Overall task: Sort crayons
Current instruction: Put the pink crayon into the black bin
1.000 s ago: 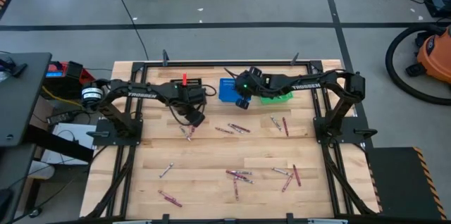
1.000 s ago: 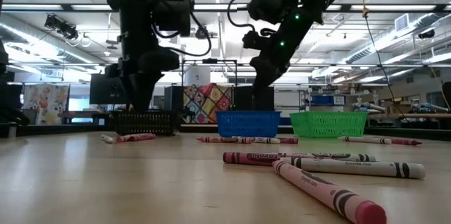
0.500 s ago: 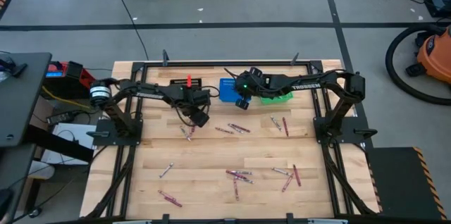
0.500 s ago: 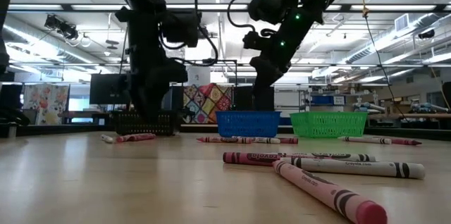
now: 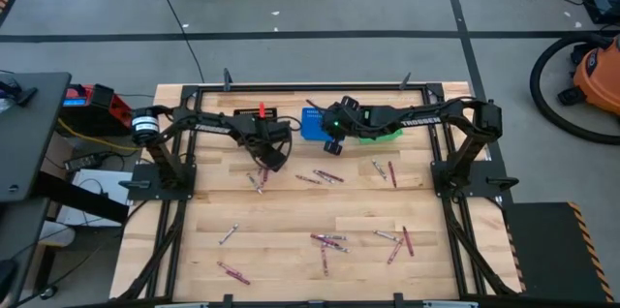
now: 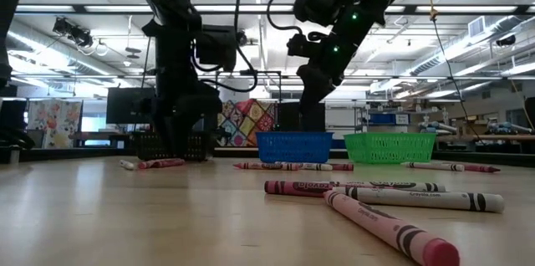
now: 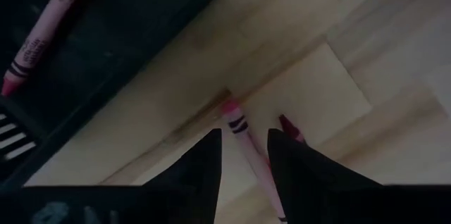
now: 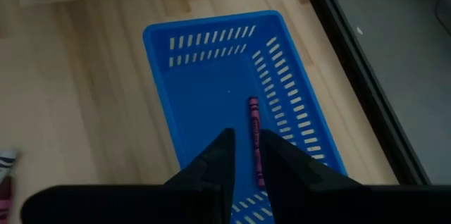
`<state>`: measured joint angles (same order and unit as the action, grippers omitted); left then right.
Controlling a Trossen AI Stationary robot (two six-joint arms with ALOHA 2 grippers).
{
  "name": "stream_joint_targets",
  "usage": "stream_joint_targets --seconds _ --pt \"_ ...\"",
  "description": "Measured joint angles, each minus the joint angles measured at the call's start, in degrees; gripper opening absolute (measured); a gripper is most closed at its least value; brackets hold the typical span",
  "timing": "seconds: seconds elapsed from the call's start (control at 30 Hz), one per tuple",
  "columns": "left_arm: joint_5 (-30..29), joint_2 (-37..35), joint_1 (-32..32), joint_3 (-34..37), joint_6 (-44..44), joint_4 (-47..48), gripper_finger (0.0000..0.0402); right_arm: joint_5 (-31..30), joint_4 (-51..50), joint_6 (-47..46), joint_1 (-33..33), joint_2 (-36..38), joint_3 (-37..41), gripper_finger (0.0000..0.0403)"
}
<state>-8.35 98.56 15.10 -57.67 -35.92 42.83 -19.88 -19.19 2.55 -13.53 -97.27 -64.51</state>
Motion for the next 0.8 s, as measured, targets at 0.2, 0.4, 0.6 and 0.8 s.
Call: stream_joint_targets --seconds 0.2,0.4,0.6,0.8 --pt "0.27 2.50 0.56 -0.15 -0.37 -0.01 0.0125 0.00 -0.34 0.02 0.45 0.00 -0.02 0.0075" --pt "0.48 3.82 0.71 -0.29 -0.37 0.25 0.0125 -0.04 -0.60 0.02 0.46 -0.02 -0.02 0.0075" --pt "0.99 3.93 1.19 -0.22 -0.35 0.26 0.0116 -0.14 -0.58 0.00 0.47 -0.02 -0.02 0.0075" --pt "1.56 4.00 1.41 -0.22 0.58 -0.02 0.0068 -0.17 -0.54 0.00 0.47 -0.02 -0.02 0.0075"
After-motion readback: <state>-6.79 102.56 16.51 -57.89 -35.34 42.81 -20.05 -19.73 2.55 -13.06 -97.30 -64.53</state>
